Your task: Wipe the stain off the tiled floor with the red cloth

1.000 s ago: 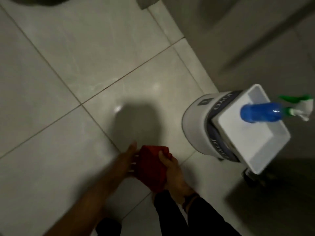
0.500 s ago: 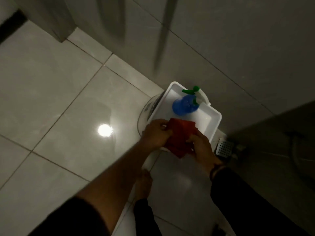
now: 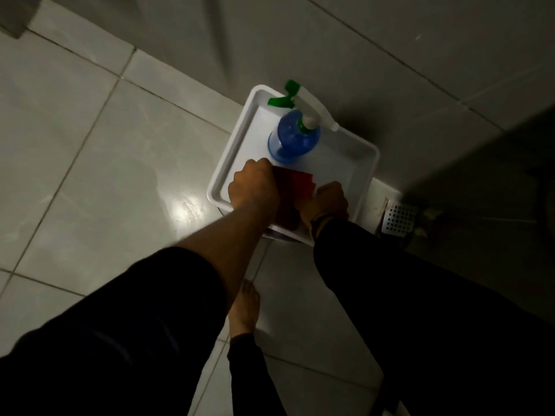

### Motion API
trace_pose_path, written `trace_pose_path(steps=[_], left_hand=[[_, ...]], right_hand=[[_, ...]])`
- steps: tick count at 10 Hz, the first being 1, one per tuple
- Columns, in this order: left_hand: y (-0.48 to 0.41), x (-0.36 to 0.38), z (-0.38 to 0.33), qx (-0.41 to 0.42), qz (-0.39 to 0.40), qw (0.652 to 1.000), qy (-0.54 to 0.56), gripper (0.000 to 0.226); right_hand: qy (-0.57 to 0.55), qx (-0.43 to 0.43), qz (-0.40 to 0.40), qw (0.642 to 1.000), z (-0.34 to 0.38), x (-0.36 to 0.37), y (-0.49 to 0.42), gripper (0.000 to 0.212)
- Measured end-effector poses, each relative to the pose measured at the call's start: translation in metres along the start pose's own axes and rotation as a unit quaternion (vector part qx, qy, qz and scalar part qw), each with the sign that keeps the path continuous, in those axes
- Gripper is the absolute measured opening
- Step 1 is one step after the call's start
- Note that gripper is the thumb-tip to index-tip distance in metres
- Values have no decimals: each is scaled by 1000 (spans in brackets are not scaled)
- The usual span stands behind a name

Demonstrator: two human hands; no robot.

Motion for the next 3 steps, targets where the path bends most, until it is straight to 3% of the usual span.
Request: trace_pose_path(steps=[1,2,3], left_hand=[[9,-4,-5,11,-17,1000,-17,49],[44,-25,-1,26,-51,998,-3,50],[78,-45,19,35,-74,996,25,47]], right_hand=[[28,-14,-14,999,0,0,3,78],[16,-46,-38,998,6,-5,31,77],[-33,-64,-73,995,17,-13,70,61]])
Point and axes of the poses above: each hand's wrist, its own y-axis away from the middle knuckle, its own x-axis out of the palm, z = x × y, the point moved 4 cm from there along -y, towards the middle knuckle, and after that the axes turned 10 degrees about z, right-handed, at the moved point
